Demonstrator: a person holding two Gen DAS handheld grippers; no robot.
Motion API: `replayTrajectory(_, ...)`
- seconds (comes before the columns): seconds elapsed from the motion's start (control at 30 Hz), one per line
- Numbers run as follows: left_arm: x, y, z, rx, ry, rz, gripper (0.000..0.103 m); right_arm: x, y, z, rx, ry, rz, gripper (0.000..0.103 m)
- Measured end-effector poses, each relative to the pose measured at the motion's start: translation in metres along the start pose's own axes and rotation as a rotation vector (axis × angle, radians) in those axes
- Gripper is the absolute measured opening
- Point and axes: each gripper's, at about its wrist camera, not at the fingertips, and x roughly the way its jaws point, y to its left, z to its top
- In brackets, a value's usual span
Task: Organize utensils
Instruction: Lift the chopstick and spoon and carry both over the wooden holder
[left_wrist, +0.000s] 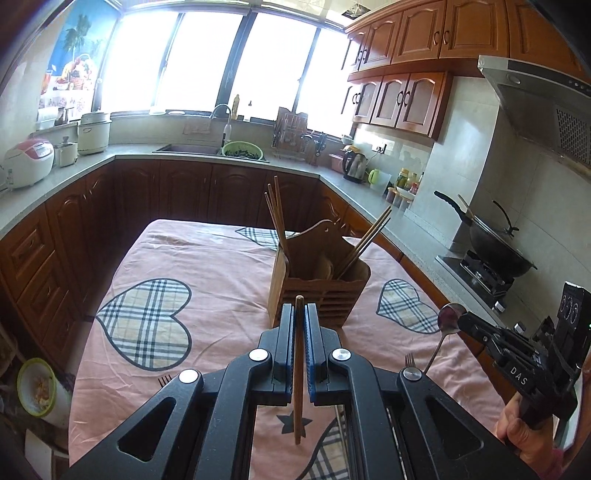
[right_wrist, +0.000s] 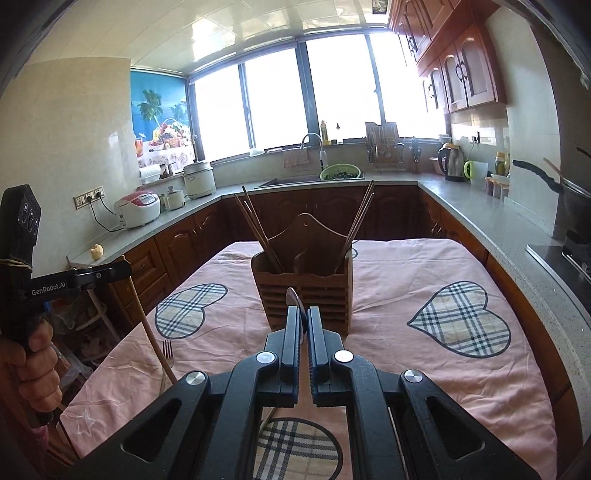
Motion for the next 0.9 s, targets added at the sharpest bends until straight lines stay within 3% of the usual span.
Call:
replayTrajectory(0.4,0.002,0.004,0.022,-0.009,-0.064,-0.021,0.004,0.0,-0.01,0.019,-0.027,-0.078,-0.055,0.003)
replayTrajectory(0.9,0.029,0.011,0.065,-0.012,-0.167,-0.04,0.003,0.03,-0.015,0.047,-0.081,-0.189,-0.111,0.003)
